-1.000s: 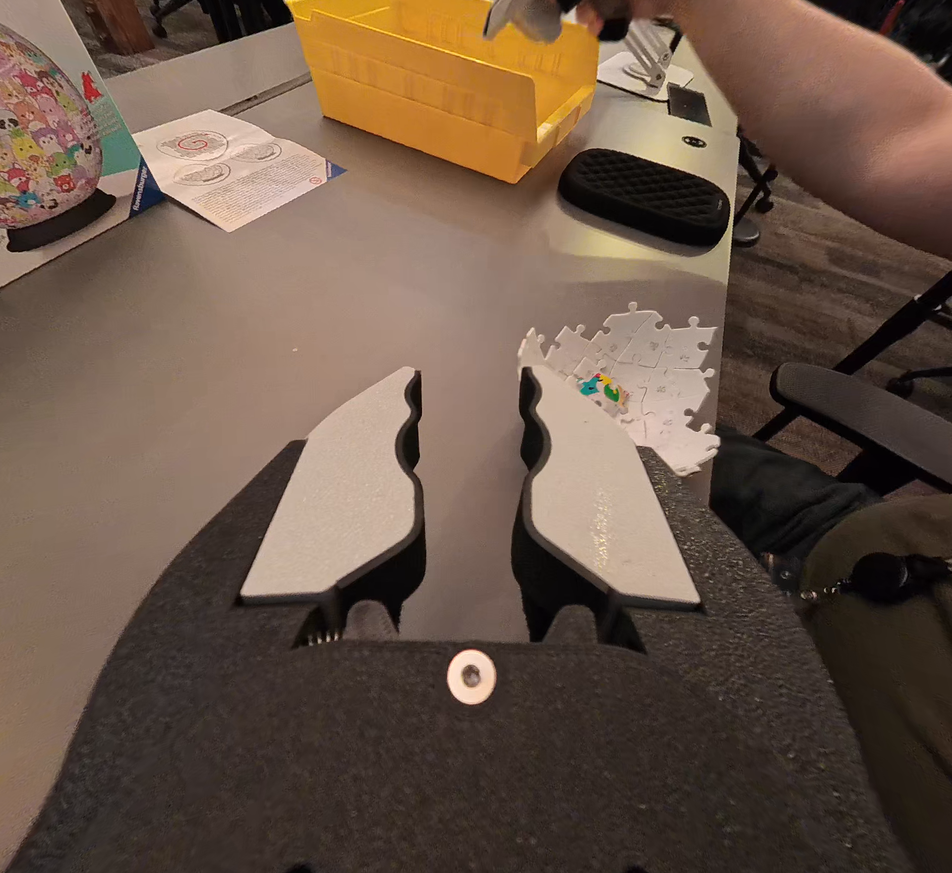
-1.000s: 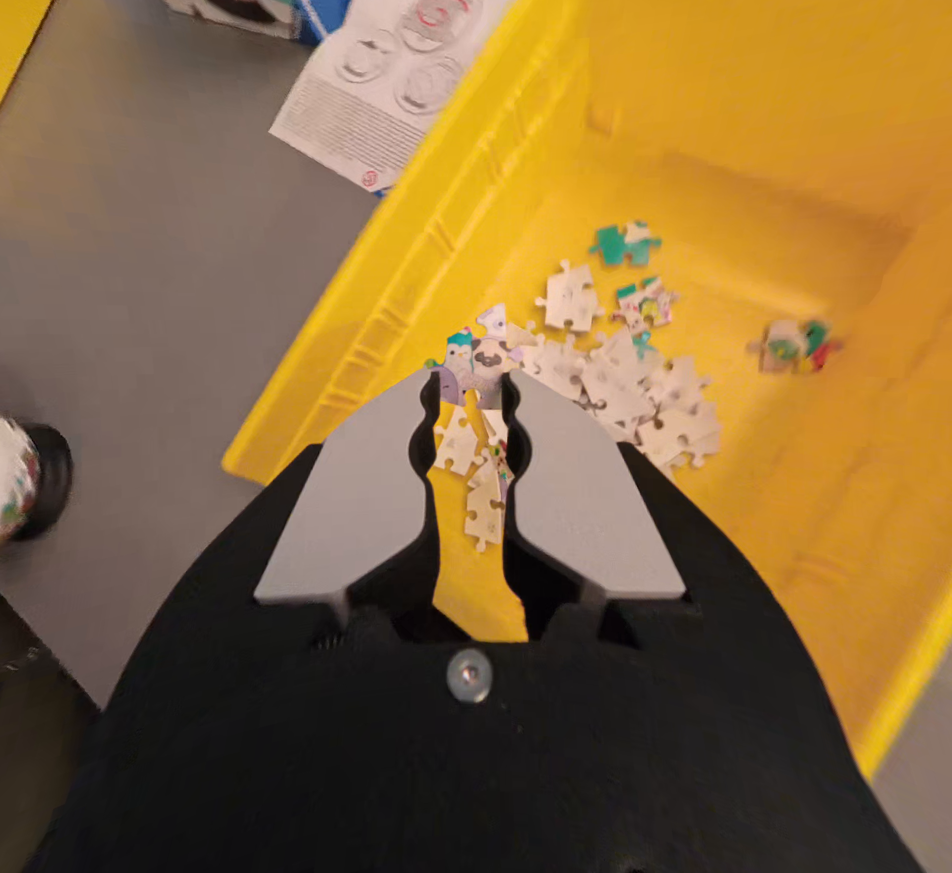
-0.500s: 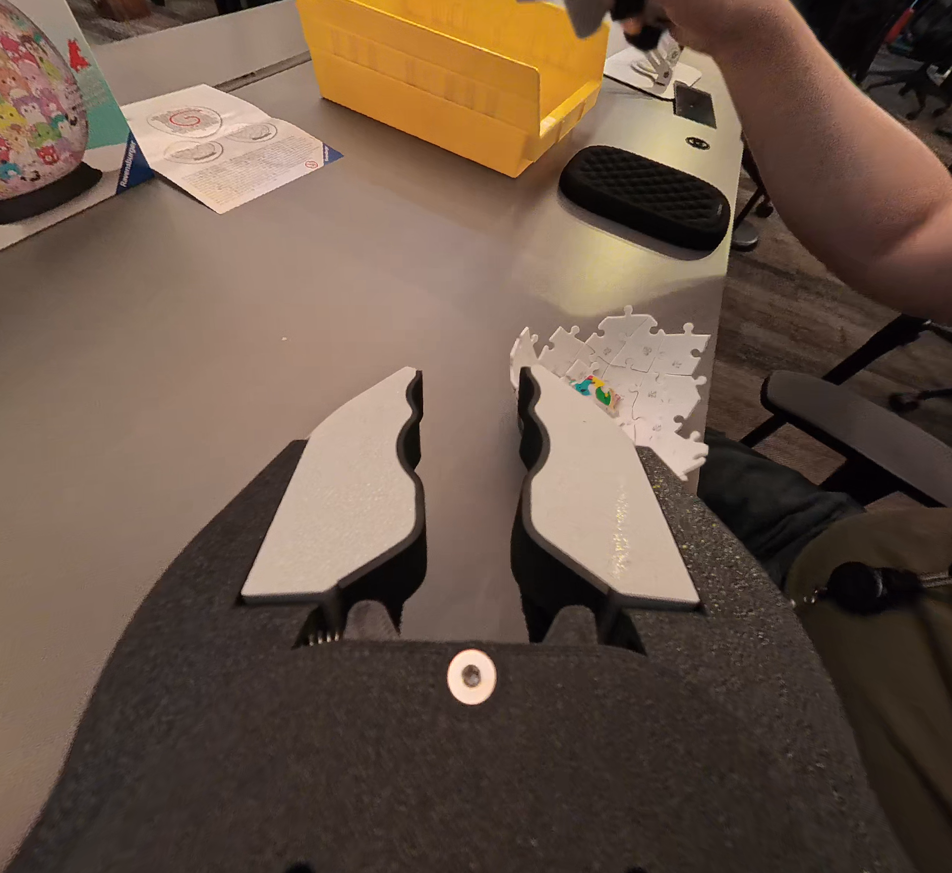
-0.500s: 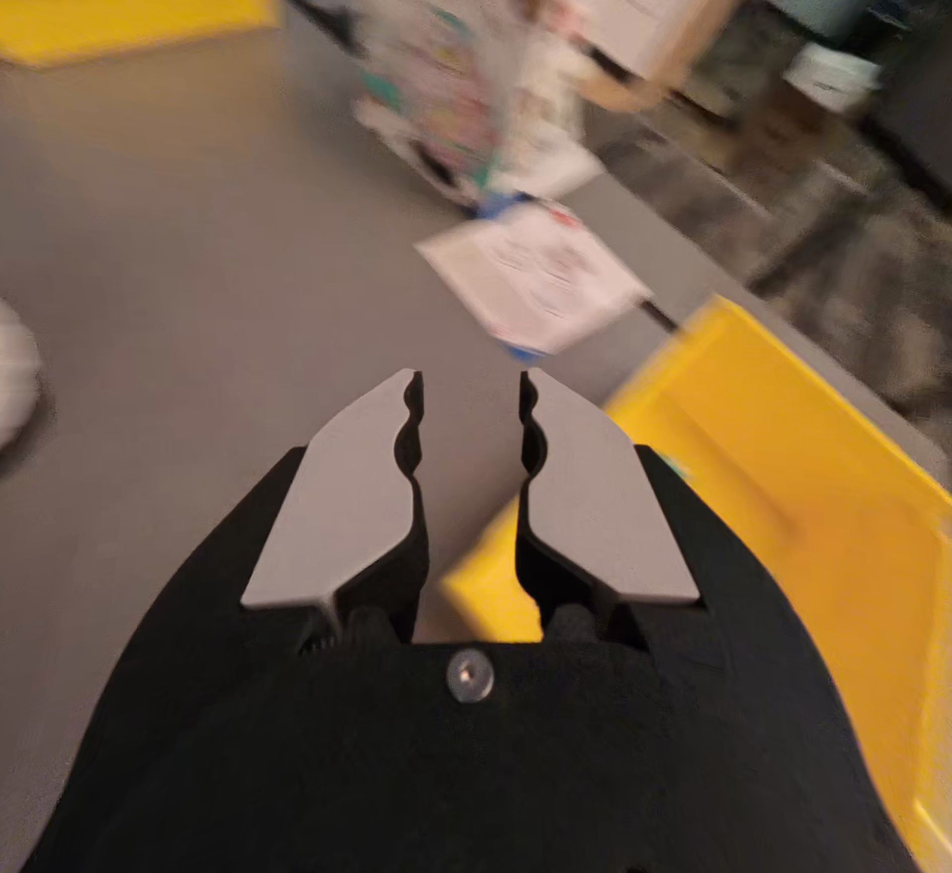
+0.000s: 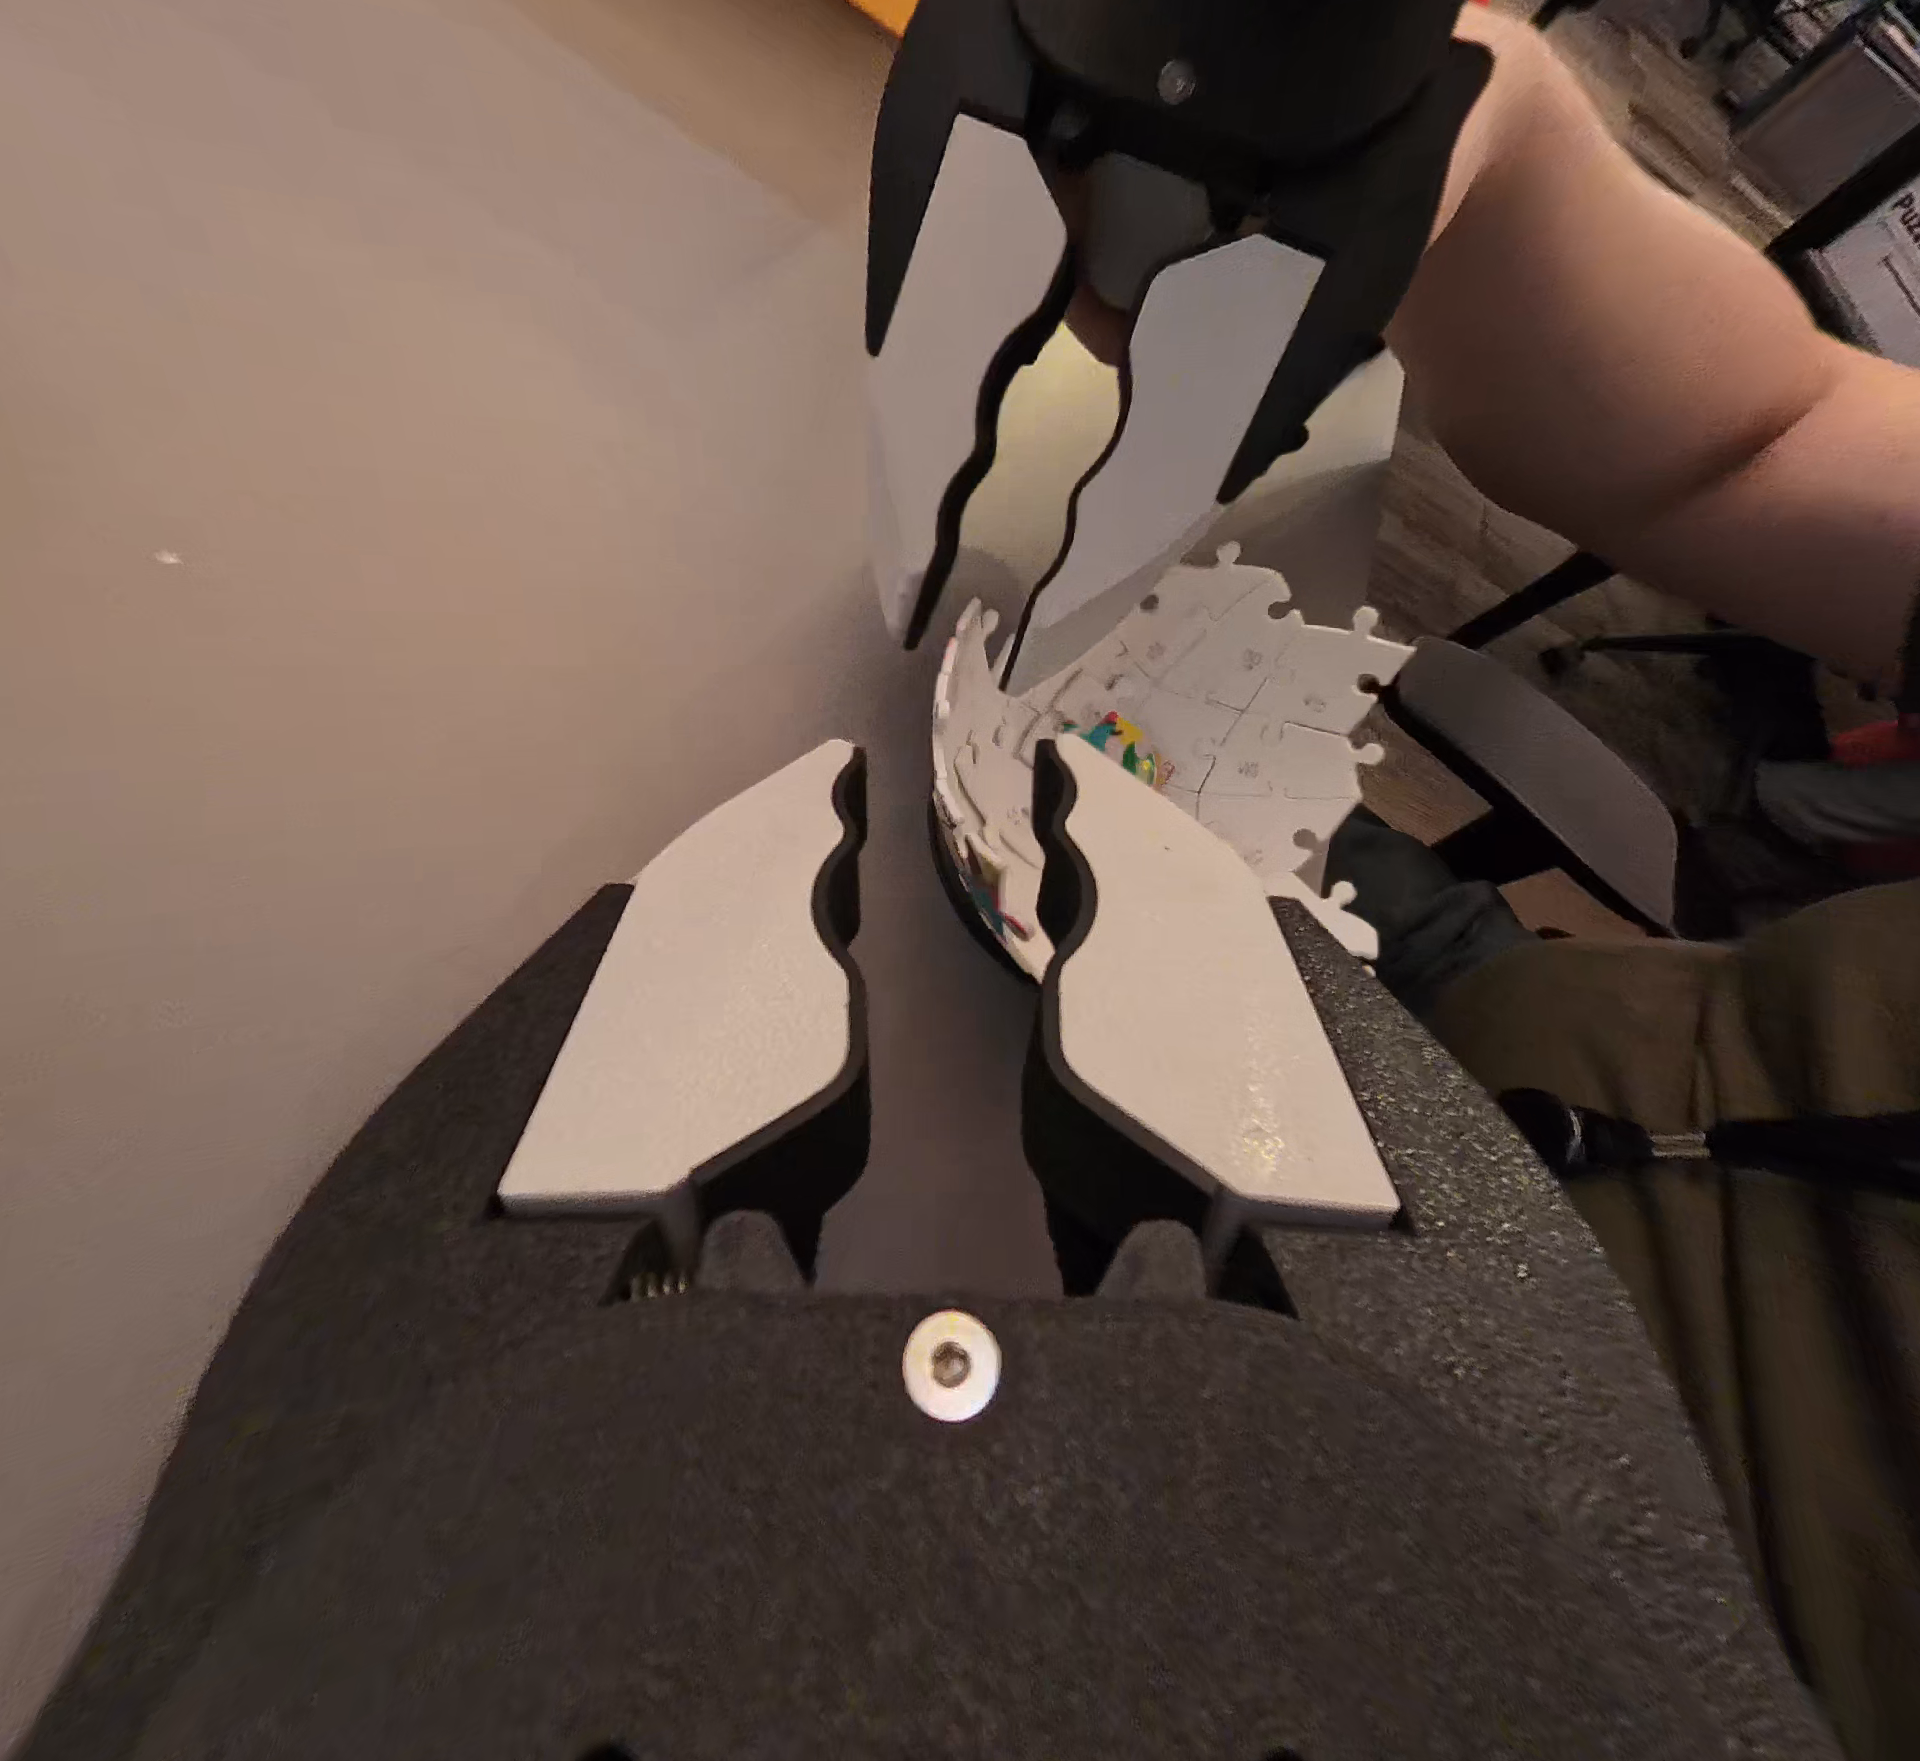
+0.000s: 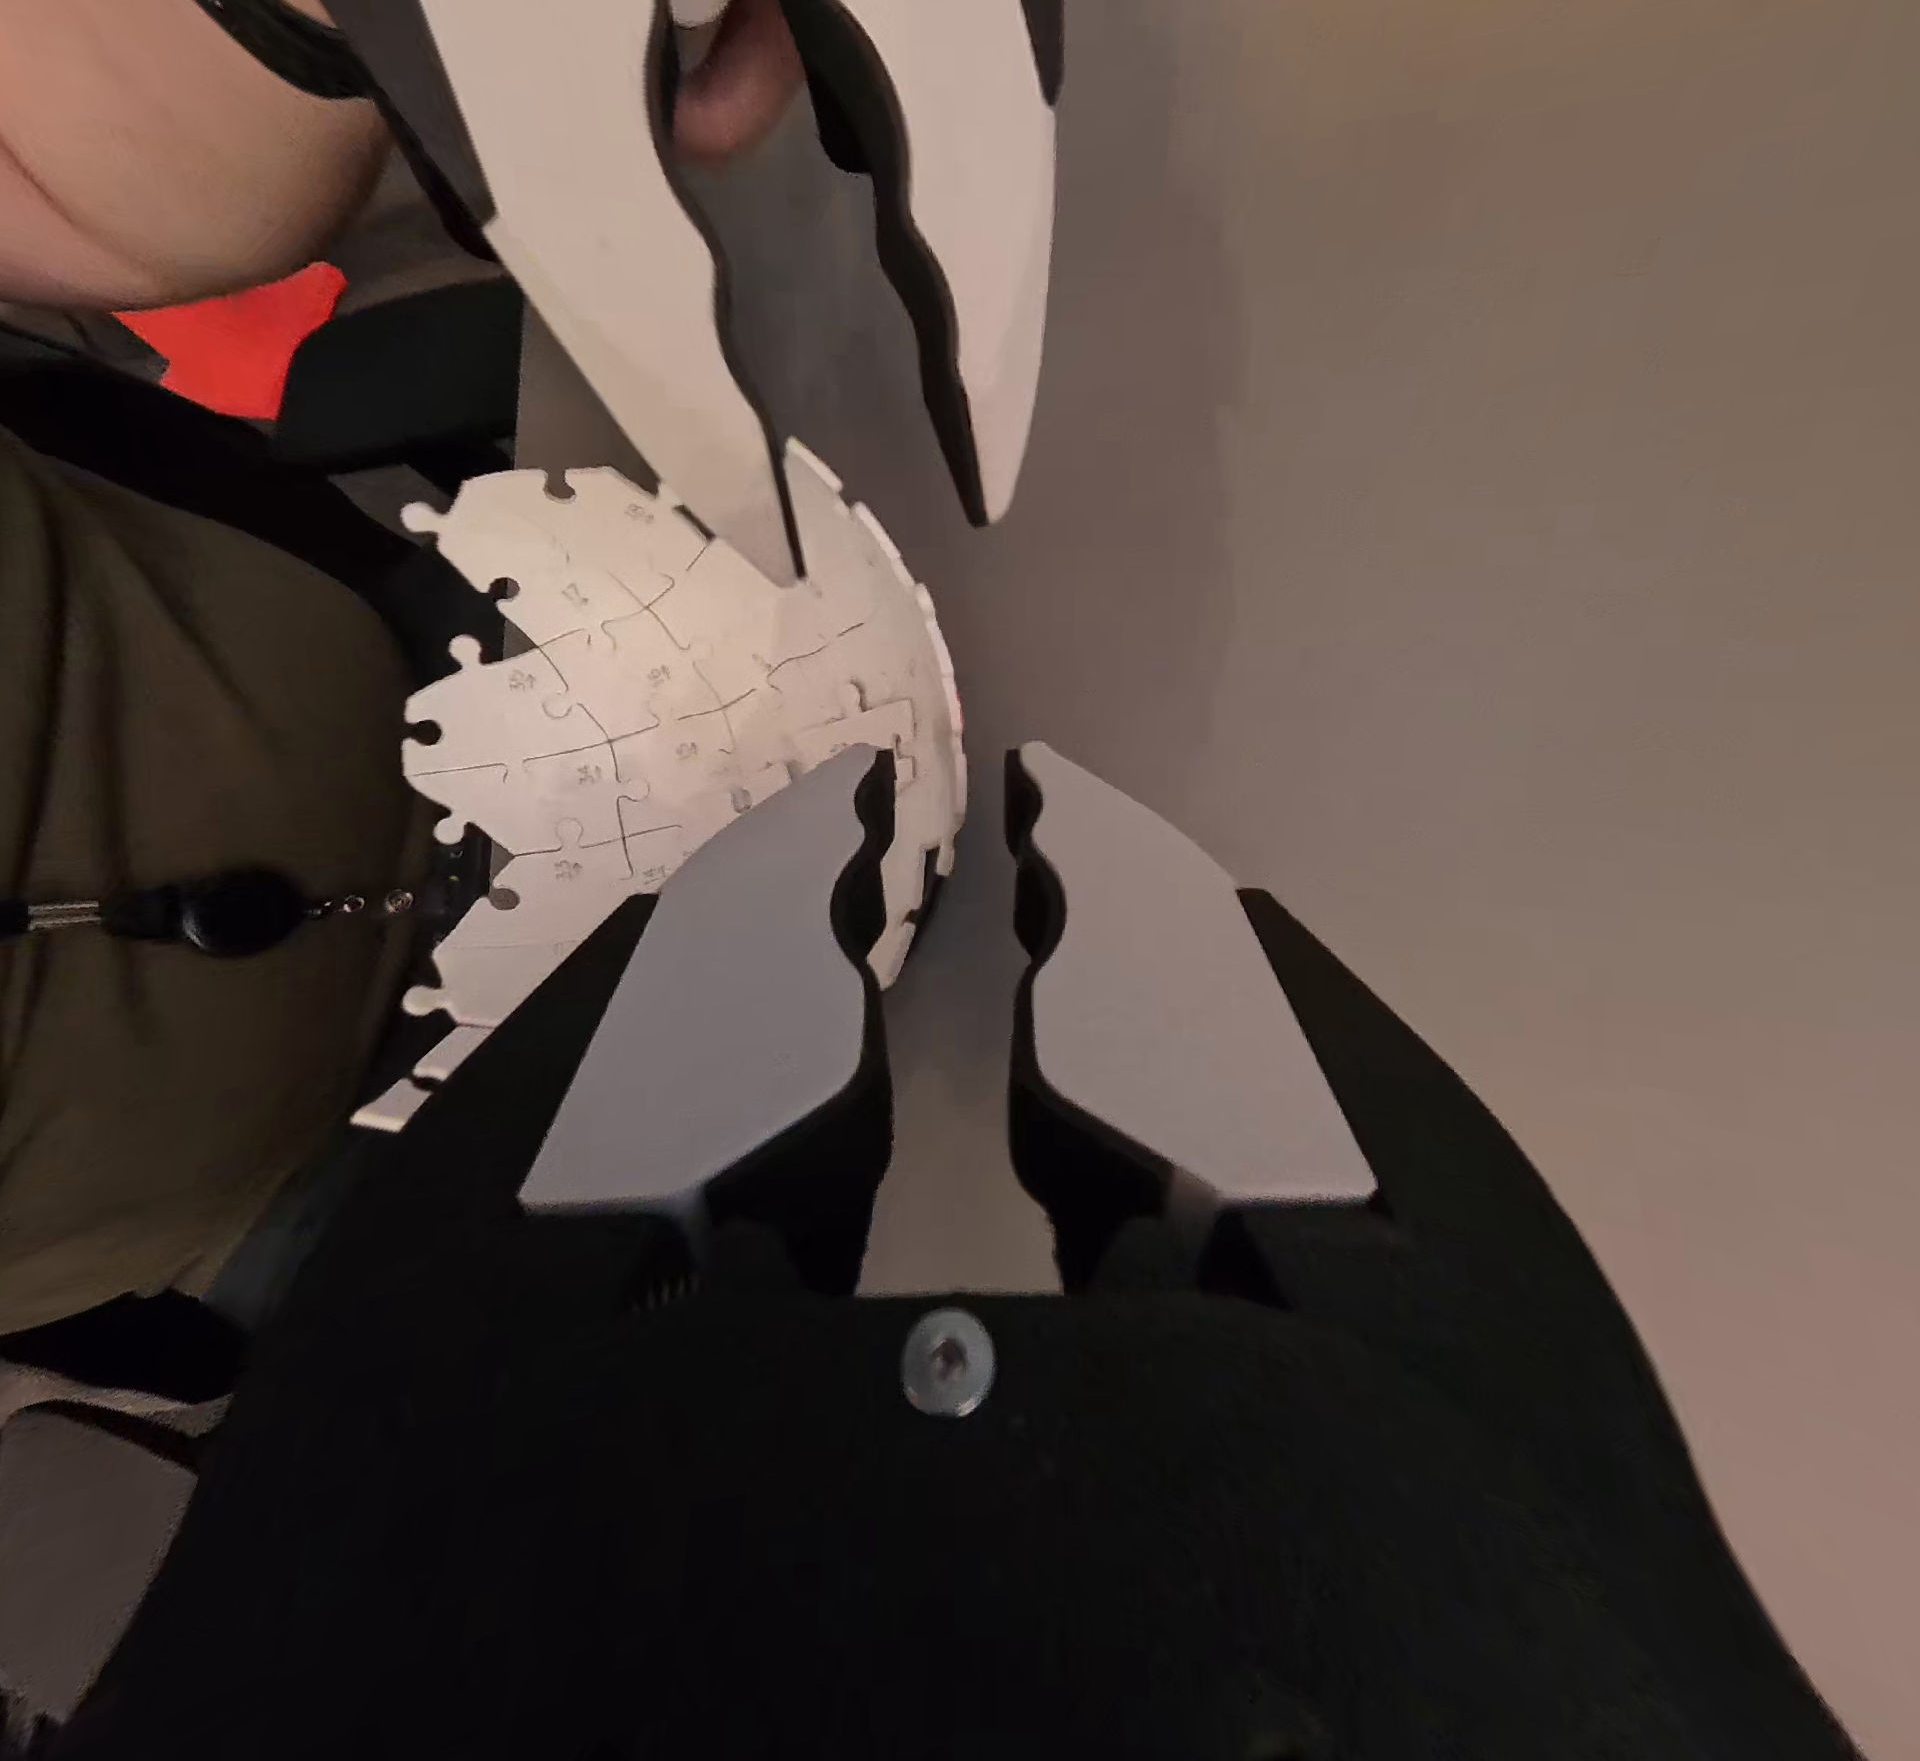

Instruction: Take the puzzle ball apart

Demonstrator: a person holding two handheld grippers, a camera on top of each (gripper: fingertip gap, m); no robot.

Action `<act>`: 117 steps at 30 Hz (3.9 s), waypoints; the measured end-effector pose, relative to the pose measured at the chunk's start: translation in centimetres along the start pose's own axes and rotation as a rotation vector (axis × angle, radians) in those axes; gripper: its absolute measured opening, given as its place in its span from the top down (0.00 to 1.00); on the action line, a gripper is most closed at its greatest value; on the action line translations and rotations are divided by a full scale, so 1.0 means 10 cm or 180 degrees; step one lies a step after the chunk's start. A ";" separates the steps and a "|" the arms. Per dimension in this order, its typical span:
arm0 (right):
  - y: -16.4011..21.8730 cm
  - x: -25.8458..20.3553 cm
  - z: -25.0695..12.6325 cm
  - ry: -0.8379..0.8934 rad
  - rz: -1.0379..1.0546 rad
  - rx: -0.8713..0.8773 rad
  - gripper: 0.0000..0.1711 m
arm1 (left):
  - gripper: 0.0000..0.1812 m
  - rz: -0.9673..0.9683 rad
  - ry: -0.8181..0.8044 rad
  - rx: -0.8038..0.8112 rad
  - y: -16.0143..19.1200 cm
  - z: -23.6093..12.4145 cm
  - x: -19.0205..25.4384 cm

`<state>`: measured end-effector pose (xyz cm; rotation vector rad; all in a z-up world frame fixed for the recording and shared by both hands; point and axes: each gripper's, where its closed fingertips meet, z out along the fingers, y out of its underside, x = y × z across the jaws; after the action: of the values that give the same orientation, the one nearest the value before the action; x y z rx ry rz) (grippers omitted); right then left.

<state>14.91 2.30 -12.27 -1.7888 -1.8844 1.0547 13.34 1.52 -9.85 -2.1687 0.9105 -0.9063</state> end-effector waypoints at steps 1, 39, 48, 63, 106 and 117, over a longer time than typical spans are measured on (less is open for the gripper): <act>0.02 0.01 0.02 0.0004 0.0029 -0.0041 0.88 | 0.83 -0.0016 0.0017 -0.0072 0.02 0.04 0.00; -0.03 -0.02 0.01 0.0703 -0.0870 0.0229 0.95 | 0.96 -0.0168 0.0284 -0.0074 -0.03 0.18 0.03; -0.05 -0.02 0.00 0.0818 -0.0996 0.0213 0.96 | 0.97 -0.0064 0.0185 -0.0116 -0.03 0.19 0.01; -0.03 0.01 -0.04 0.0619 -0.0701 0.0440 0.95 | 0.88 -0.0202 0.0257 -0.0227 0.05 0.16 0.01; -0.21 -0.06 0.20 0.0222 -0.0681 -0.0090 0.96 | 0.94 -0.0256 -0.0225 -0.0495 0.21 0.00 -0.02; -0.26 -0.03 0.15 0.0639 -0.1155 -0.0020 0.96 | 0.98 -0.0461 -0.0177 -0.0316 0.18 0.01 -0.10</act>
<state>12.07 1.75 -11.38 -1.4196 -1.9849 0.7125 12.27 1.27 -11.62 -2.3580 0.7950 -0.8806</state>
